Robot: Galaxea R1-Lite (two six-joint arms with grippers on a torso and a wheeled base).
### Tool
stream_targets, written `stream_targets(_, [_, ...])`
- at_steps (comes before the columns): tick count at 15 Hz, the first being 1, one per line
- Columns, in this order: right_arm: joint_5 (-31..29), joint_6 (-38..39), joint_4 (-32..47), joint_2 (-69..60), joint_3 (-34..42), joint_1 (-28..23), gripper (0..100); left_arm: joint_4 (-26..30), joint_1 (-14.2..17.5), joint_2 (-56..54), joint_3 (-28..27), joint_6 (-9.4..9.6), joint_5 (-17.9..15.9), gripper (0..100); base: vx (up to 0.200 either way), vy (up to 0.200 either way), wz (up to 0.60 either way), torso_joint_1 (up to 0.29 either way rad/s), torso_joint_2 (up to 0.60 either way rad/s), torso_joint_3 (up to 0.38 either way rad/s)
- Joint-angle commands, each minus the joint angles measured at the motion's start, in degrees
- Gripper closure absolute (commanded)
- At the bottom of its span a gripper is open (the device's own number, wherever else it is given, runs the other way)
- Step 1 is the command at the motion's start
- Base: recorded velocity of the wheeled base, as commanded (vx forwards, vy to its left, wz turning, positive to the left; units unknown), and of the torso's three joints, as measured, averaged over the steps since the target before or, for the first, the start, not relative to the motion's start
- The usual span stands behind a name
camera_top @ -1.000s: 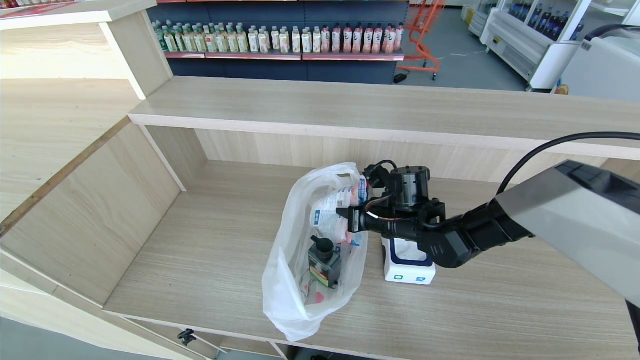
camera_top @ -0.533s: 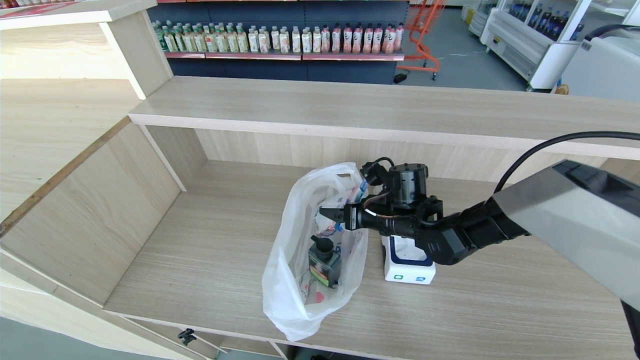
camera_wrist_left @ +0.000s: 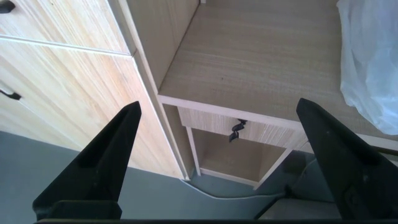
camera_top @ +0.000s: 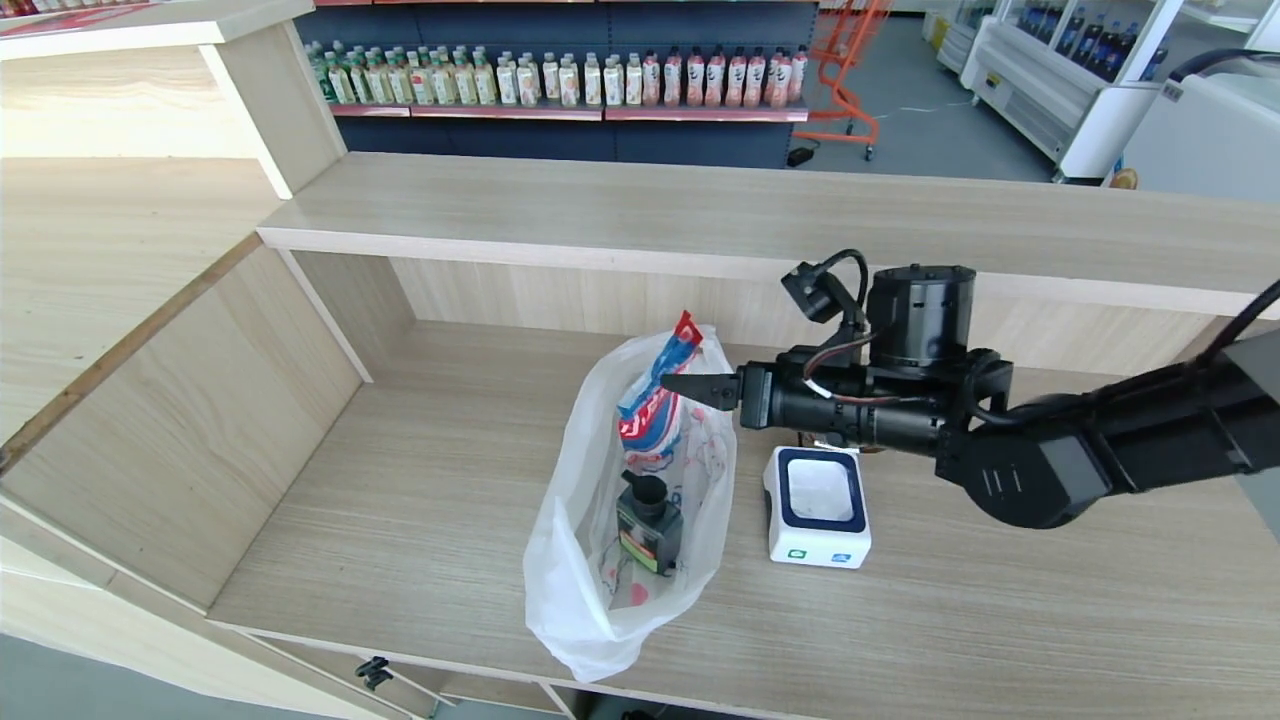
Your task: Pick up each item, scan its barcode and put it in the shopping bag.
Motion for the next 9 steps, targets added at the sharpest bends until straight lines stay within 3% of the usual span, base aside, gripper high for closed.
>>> stream_targets(1, [1.6,1.0,0.0,-15.9,11.7,-1.7,0,0.0,0.0,0.0,0.0,-0.01,0.0,0,0.0,0.0,0.0,0.0,0.0,0.0])
stream_targets(3, [2.4,-0.7,3.5,-26.4,21.3,-3.6,0,0.0,0.0,0.0,0.0,-0.01,0.0,0,0.0,0.0,0.0,0.0,0.0,0.0])
stream_targets(5, [0.0,-12.3,15.3,-39.8,27.9,-11.8,0,0.0,0.0,0.0,0.0,-0.01,0.0,0,0.0,0.0,0.0,0.0,0.0,0.0])
stream_targets(6, [-6.6,-17.5,21.1,-45.0,30.3,-17.0,0,0.0,0.0,0.0,0.0,-0.01,0.0,0,0.0,0.0,0.0,0.0,0.0,0.0])
stream_targets(8, [-21.5,-17.3,29.6,-56.5,35.8,-18.6,0,0.0,0.0,0.0,0.0,-0.01,0.0,0,0.0,0.0,0.0,0.0,0.0,0.0])
stream_targets(9, [-25.5,-15.2,30.4,-63.8,40.6,-18.9,0,0.0,0.0,0.0,0.0,-0.01,0.0,0,0.0,0.0,0.0,0.0,0.0,0.0])
